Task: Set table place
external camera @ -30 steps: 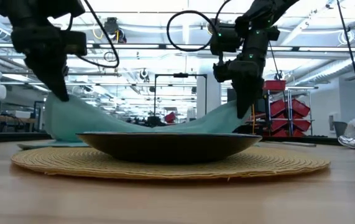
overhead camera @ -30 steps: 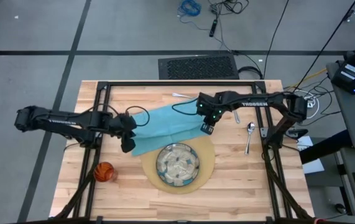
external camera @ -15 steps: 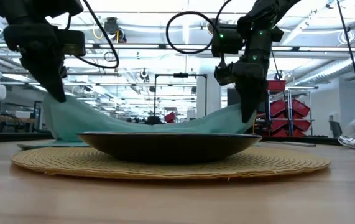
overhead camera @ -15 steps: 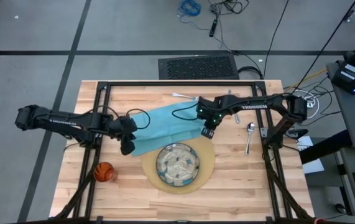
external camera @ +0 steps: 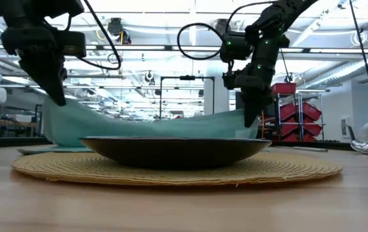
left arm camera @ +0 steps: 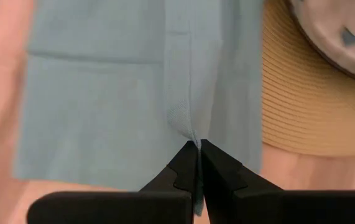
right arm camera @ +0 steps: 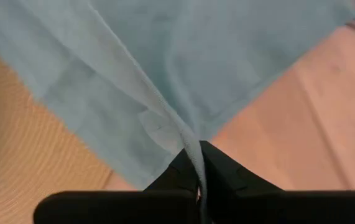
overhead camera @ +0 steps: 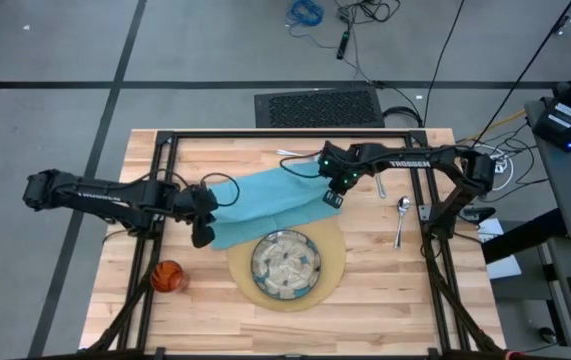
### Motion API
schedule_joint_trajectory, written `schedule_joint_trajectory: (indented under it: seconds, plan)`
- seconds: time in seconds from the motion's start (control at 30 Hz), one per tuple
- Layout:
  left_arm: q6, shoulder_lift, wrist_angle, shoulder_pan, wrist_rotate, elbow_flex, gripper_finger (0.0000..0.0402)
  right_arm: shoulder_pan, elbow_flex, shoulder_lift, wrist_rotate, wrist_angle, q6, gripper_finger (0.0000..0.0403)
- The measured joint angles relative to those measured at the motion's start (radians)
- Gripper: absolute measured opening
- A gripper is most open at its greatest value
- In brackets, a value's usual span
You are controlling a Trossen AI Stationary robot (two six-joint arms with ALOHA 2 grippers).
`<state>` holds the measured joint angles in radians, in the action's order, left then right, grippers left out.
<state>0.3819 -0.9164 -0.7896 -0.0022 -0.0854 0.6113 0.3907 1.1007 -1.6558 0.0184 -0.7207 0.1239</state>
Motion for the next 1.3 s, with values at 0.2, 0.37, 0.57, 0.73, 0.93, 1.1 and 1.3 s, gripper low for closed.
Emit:
schedule_joint_trajectory:
  seconds: [0.2,0.37,0.57,0.73,0.93,1.1,1.3]
  plan:
    - [-0.023,0.055,-0.008,0.043,-0.117,0.014,0.0,0.062,0.025,0.0,-0.034,0.096,-0.042,0.0]
    - [-0.038,0.089,-0.005,0.071,-0.268,0.053,0.0,0.108,0.085,0.0,-0.096,0.219,-0.109,0.0]
    - [-0.094,0.102,-0.005,0.142,-0.342,0.075,0.0,0.199,0.2,-0.001,-0.095,0.232,-0.171,0.0]
    - [-0.107,0.102,-0.006,0.214,-0.342,0.075,0.0,0.26,0.28,-0.001,-0.065,0.215,-0.199,0.0]
    - [-0.119,0.102,-0.001,0.227,-0.294,0.075,0.0,0.261,0.294,-0.013,0.014,0.114,-0.19,0.0]
    - [-0.127,0.102,0.003,0.227,-0.246,0.075,0.0,0.212,0.292,-0.056,0.016,0.038,-0.168,0.0]
    - [-0.142,0.102,0.005,0.226,-0.187,0.075,0.0,0.139,0.292,-0.076,0.017,-0.02,-0.146,0.0]
